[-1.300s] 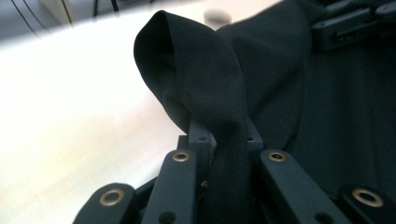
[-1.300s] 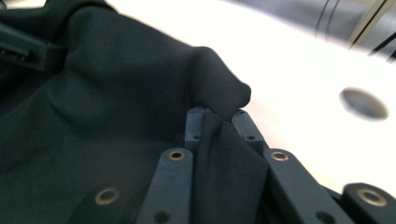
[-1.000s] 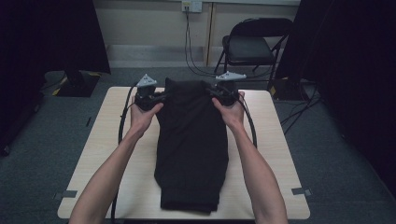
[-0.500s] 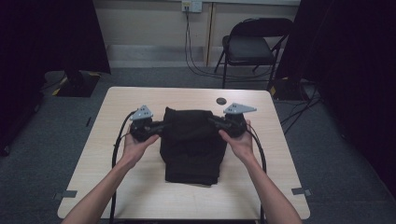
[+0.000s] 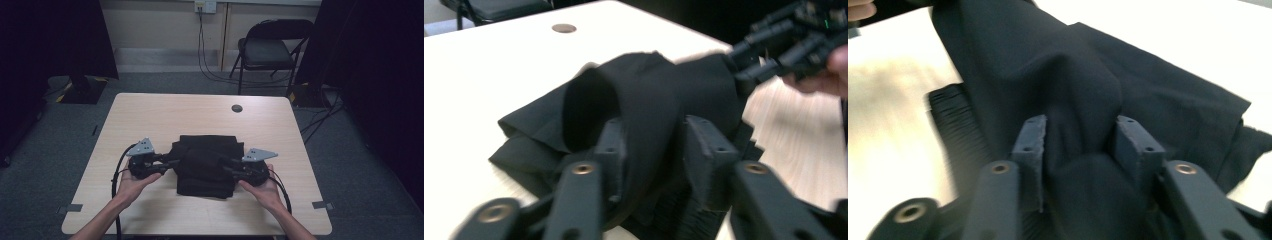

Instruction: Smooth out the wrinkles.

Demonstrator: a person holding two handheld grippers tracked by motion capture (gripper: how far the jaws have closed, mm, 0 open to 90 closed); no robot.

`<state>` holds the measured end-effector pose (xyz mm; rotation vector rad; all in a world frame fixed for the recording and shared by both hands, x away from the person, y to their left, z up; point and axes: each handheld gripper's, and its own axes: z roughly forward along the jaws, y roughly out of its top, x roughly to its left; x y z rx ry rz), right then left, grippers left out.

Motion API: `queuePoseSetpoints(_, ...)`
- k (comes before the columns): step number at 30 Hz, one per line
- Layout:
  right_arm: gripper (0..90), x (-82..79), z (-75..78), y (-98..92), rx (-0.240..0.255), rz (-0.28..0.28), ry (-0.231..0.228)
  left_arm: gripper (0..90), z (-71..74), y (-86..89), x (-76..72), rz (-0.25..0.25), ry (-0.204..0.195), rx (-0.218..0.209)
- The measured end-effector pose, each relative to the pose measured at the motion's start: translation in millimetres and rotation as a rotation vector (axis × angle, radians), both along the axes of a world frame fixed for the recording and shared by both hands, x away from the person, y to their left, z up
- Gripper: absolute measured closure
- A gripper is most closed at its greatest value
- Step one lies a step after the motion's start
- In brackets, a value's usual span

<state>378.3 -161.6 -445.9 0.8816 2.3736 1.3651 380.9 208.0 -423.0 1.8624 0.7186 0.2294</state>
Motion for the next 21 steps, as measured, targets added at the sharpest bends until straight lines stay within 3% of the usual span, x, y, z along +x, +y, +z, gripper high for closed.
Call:
queuePoseSetpoints(5,53.6,-19.5,9.9,-11.1,0.018,0.034,-0.002,56.5,11.5,12.6,-3.9,0.042,-0.037,-0.059)
queuePoseSetpoints(8,55.0,-19.2,19.6,-11.7,0.051,0.021,-0.03,61.3,12.1,2.1,4.8,0.035,-0.053,0.021)
queuePoseSetpoints(10,59.4,-9.2,24.5,-6.9,0.083,-0.011,-0.037,63.8,5.0,-11.7,12.6,0.0,-0.032,0.066)
queuePoseSetpoints(12,64.0,-0.2,27.5,0.3,0.099,-0.023,-0.049,64.2,-8.6,-25.4,20.7,-0.031,0.007,0.144)
queuePoseSetpoints(13,66.0,5.7,28.0,5.7,0.092,-0.028,-0.055,63.6,-17.0,-30.0,24.3,-0.035,0.033,0.189)
queuePoseSetpoints(14,67.0,11.7,26.8,11.5,0.084,-0.033,-0.052,62.8,-26.3,-33.4,25.1,-0.031,0.06,0.198)
queuePoseSetpoints(15,67.3,17.4,23.7,17.7,0.066,-0.035,-0.044,62.3,-36.9,-36.8,25.3,-0.066,0.118,0.219)
queuePoseSetpoints(17,66.1,25.2,11.6,28.8,0.001,-0.027,-0.021,62.0,-47.4,-40.5,20.8,-0.098,0.143,0.275)
queuePoseSetpoints(19,62.6,25.8,-4.5,34.3,-0.03,-0.005,0.026,62.1,-48.2,-38.4,17.4,-0.114,0.187,0.251)
queuePoseSetpoints(21,60.1,21.1,-18.6,33.5,-0.068,-0.014,0.04,59.2,-44.2,-36.2,11.8,-0.136,0.177,0.248)
